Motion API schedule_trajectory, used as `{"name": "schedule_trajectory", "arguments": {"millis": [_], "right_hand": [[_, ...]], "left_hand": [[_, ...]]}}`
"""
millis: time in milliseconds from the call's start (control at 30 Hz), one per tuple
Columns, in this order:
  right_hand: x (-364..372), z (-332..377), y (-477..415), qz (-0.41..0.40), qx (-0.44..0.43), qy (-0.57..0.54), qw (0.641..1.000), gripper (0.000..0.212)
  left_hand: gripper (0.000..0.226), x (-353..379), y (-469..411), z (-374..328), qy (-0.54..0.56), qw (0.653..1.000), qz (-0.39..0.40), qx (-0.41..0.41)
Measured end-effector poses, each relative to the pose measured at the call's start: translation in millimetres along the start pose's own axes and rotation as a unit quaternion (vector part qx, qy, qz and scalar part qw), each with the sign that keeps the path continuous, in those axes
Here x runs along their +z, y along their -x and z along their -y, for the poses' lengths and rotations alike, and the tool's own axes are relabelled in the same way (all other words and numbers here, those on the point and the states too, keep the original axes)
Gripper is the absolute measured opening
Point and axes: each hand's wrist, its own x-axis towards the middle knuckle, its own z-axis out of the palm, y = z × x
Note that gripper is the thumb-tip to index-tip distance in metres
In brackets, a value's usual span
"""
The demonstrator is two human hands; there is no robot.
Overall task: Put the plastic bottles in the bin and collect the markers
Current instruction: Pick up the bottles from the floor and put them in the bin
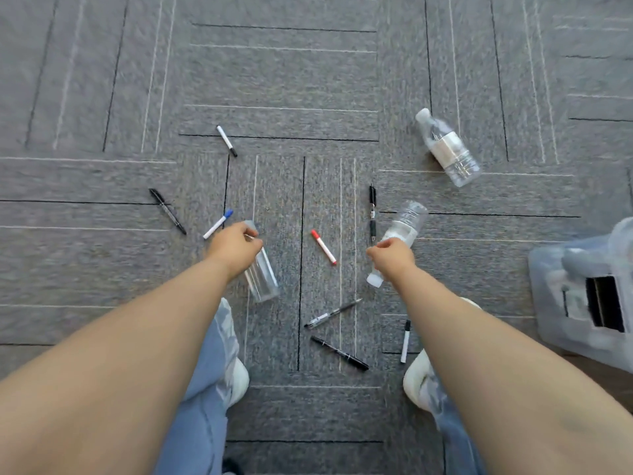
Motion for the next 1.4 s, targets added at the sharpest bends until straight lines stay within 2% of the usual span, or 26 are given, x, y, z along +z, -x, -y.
{"name": "schedule_trajectory", "arguments": {"millis": [133,200,300,533,667,833,967,1067,1167,1400], "right_hand": [[7.0,-10.0,-21.8,-0.133,0.091,0.003,0.987,0.068],[12.1,-14.5,-31.4,-0.146,0.142,-0.008,0.979,0.085],[18.4,-23.3,-48.8,-0.138,0.181,-0.033,0.973,0.095],[19.7,-34.8,-59.5,-0.138,0.172,-0.092,0.971,0.089],[20.4,-31.8,-56.5,-0.164,0.149,-0.150,0.964,0.084],[30.1,-11.1,-57.1,-0.200,-0.005,-0.200,0.959,0.067],[44.3,13.5,-52.0,-0.175,-0.081,-0.226,0.955,0.053],[51.8,32.0,-49.2,-0.148,-0.117,-0.240,0.952,0.044],[54.8,50.0,-42.8,-0.130,-0.136,-0.258,0.948,0.040],[59.4,59.5,-39.2,-0.110,-0.148,-0.268,0.946,0.044]], "left_hand": [[0.018,6.6,-17.5,-5.3,0.048,0.997,-0.066,0.015],[0.016,10.7,-22.2,-14.4,0.054,0.995,-0.073,0.027],[0.017,20.7,-25.3,-16.2,0.069,0.996,-0.050,0.034],[0.019,42.4,-29.3,-12.0,0.062,0.998,-0.021,0.017],[0.022,46.6,-32.1,-11.8,0.064,0.997,-0.036,0.018],[0.016,53.5,-37.9,17.8,0.036,0.991,-0.087,-0.096],[0.004,66.4,-46.0,34.5,0.057,0.985,-0.008,-0.163],[0.022,73.0,-52.9,44.3,0.133,0.972,0.058,-0.183],[0.047,76.6,-56.6,46.7,0.161,0.965,0.094,-0.183],[0.060,96.1,-61.6,56.4,0.061,0.977,0.145,-0.142]]}}
